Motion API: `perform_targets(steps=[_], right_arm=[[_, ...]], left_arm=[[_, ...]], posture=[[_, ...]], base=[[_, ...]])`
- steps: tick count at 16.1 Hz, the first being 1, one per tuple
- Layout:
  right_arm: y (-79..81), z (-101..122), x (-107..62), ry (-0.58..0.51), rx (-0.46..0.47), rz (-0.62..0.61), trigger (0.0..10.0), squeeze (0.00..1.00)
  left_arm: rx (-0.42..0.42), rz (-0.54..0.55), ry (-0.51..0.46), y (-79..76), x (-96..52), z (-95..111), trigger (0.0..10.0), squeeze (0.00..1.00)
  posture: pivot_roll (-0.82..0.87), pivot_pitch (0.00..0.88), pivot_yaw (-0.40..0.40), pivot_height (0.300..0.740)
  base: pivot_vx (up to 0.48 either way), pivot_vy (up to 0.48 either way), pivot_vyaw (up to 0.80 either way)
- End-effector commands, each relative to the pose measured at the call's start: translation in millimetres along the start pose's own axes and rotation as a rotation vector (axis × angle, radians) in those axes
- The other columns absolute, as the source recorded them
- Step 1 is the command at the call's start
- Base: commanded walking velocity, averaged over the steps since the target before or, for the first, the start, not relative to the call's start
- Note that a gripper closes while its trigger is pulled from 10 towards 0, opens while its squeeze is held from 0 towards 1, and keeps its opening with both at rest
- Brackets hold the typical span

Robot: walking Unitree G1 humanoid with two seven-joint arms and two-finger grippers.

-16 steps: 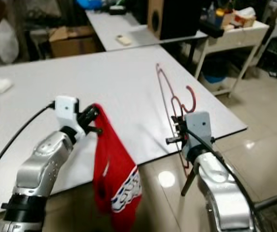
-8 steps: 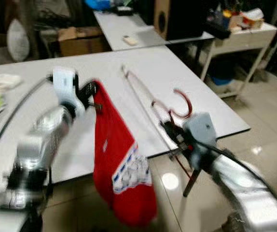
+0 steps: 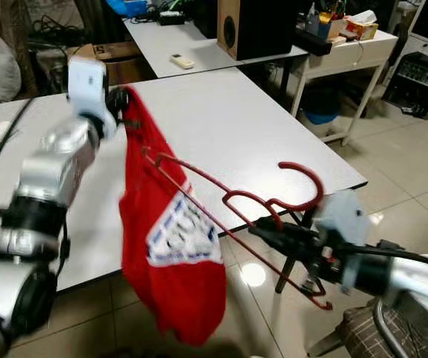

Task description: Hang hanger

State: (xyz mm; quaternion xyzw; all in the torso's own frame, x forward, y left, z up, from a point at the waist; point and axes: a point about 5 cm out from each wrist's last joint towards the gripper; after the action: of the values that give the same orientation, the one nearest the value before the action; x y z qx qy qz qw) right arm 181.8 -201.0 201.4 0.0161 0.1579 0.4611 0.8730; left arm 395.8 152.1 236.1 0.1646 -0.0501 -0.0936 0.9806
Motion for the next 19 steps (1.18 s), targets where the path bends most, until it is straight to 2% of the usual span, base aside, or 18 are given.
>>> perform_targets(steps=[1, 3, 4, 5, 7, 8, 10, 12, 13, 15, 16, 17, 18, 19], right_arm=[[3.4, 0, -2.4, 0.037, -0.005, 0.04, 10.0, 0.0], [2.7, -3, -1.0, 0.071, -0.01, 0.042, 10.0, 0.0], [-4.5, -9, 5.2, 0.129, -0.039, 0.02, 10.0, 0.0], [-8.0, -11, 7.9, 0.146, -0.051, 0.006, 10.0, 0.0], [-25.2, -11, 23.5, 0.161, -0.097, -0.021, 10.0, 0.0], [-28.2, -9, 28.2, 0.162, -0.107, -0.004, 10.0, 0.0], [-42.4, -3, 47.7, 0.181, -0.152, 0.075, 10.0, 0.0], [-52.7, 0, 57.7, 0.194, -0.174, 0.099, 10.0, 0.0], [-65.7, 3, 69.4, 0.212, -0.215, 0.103, 10.0, 0.0], [-81.6, 9, 80.8, 0.215, -0.248, 0.064, 10.0, 0.0], [-106.4, 25, 97.0, 0.211, -0.328, -0.03, 10.0, 0.0], [-117.0, 38, 103.6, 0.191, -0.361, -0.084, 10.0, 0.0], [-135.3, 80, 114.8, 0.082, -0.43, -0.244, 10.0, 0.0], [-144.0, 133, 118.2, -0.072, -0.505, -0.418, 10.0, 0.0]], left_arm=[[0.007, 0.032, -0.047, 10.9, 4.1, 14, 10.0, 0.0], [-0.008, 0.011, -0.069, 10.2, 6.1, 21, 10.0, 0.0], [-0.008, -0.067, -0.117, 7.5, 5.8, 33, 10.0, 0.0], [-0.007, -0.096, -0.134, 6.7, 4.9, 38, 10.0, 0.0], [0.012, -0.163, -0.158, 11.3, -0.7, 51, 10.0, 0.0], [0.019, -0.18, -0.168, 12.7, -2.6, 56, 10.0, 0.0], [0.037, -0.259, -0.23, 15.6, -9.3, 81, 10.0, 0.0], [0.04, -0.286, -0.257, 17.6, -14.3, 95, 10.0, 0.0], [0.042, -0.322, -0.275, 19.9, -20.9, 106, 10.0, 0.0], [0.027, -0.341, -0.292, 21.4, -24.9, 116, 10.0, 0.0], [0.009, -0.35, -0.336, 25.1, -28.6, 132, 10.0, 0.0], [-0.001, -0.348, -0.359, 27.7, -29.6, 141, 10.0, 0.0], [-0.025, -0.348, -0.425, 33.8, -33.6, 162, 10.0, 0.0], [-0.038, -0.341, -0.498, 39.3, -38.4, 183, 10.0, 0.0]], posture=[[-0.15, 0.0, 0.072, 0.74], [-0.15, 0.0, 0.075, 0.74], [-0.15, 0.0, 0.076, 0.74], [-0.15, 0.0, 0.076, 0.74], [-0.14, 0.0, 0.075, 0.74], [-0.12, 0.0, 0.067, 0.74], [-0.1, 0.0, 0.055, 0.74], [-0.07, 0.0, 0.04, 0.74], [-0.04, 0.0, 0.031, 0.74], [-0.03, 0.0, 0.029, 0.74], [-0.01, 0.0, 0.03, 0.74], [-0.01, 0.0, 0.03, 0.74], [0.0, 0.0, 0.036, 0.74], [0.01, 0.0, 0.034, 0.74]], base=[[0.0, 0.0, 0.0], [0.0, 0.0, 0.0], [0.0, 0.0, 0.0], [0.0, 0.0, 0.0], [0.0, 0.0, 0.0], [0.0, 0.0, 0.0], [0.0, 0.0, 0.0], [0.0, 0.0, 0.0], [0.0, 0.0, 0.0], [0.0, 0.0, 0.0], [0.0, 0.0, 0.0], [0.0, 0.0, 0.0], [0.0, 0.0, 0.0], [0.0, 0.0, 0.0]])
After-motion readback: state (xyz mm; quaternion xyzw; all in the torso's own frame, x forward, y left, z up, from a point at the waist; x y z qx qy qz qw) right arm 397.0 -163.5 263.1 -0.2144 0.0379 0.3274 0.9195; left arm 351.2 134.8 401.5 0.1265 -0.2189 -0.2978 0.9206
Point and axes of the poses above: a point about 5 cm out from each wrist's last joint towards the gripper, its own x axis pointing out of the wrist towards the gripper, its own z axis along the axis of the wrist's last joint, y = z × x, and after that the axes turned 13 degrees about x, right-handed
